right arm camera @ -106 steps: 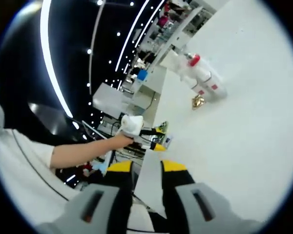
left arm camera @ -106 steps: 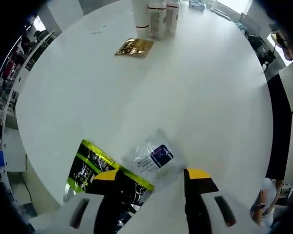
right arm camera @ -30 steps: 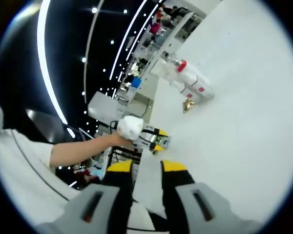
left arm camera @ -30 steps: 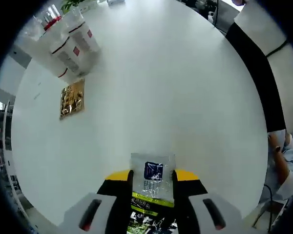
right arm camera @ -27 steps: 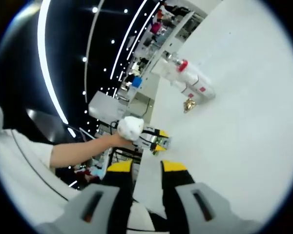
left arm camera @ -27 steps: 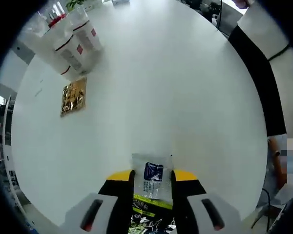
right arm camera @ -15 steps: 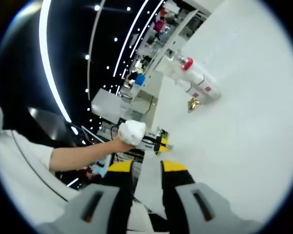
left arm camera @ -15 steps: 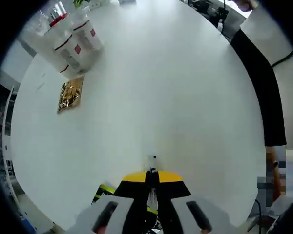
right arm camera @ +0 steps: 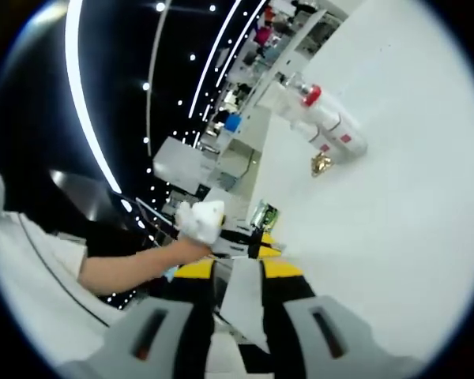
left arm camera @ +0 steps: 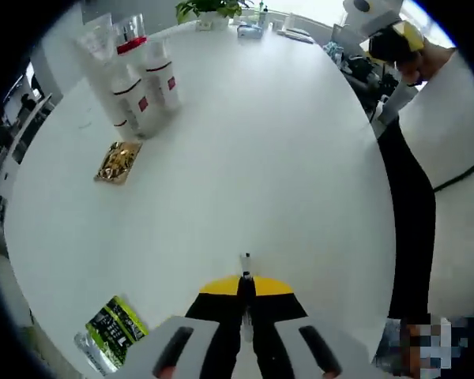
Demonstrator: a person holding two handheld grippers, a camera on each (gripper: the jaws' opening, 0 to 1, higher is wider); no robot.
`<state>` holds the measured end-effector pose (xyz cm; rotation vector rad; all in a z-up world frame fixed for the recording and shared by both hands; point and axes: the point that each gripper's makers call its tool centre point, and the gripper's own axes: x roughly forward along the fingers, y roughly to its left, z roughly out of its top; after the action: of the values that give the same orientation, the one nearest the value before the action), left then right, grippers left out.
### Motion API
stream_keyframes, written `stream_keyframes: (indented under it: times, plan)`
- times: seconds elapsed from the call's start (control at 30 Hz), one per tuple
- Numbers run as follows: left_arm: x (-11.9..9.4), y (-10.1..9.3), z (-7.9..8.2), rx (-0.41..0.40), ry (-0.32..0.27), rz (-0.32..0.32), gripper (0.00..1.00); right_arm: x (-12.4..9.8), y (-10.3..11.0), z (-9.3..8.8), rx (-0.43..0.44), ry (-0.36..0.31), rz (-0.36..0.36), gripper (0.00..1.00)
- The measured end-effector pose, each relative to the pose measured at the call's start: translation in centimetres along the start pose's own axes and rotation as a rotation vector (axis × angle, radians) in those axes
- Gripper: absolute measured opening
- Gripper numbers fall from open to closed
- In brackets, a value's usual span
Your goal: Arrange the skincare products in the storage area until every visible bottle or jar stands upright without overlapping.
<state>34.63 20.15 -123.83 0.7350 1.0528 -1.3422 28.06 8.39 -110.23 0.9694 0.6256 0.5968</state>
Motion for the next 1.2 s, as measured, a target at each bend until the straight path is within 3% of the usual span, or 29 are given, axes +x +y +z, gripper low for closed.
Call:
stream_keyframes:
  times: [0.23,0.47,0.8,1.2]
  plan:
    - [-1.3,-4.7,2.5,-0.112,-0.127,-0.01,0.02,0.9,-0.6,-1.1,0.01,0.054,0.031,0.2]
    - [-3.6,-7.8,4.3,-0.167,-0.201,0.014,0.02,1.2,-0.4,-0.3,-0.011,0.084,0.077,0.2]
    - [-6.9,-9.0,7.4,-0.199,-0.277,0.1,0.02,0.3,0.5,-0.1,-0.087,0.138,0.136,0.21]
    - [-9.1,-10.6,10.4,-0.239,-0.342,0.118,0.02,-0.3,2.2,2.4,-0.168,0.153,0.199,0.25]
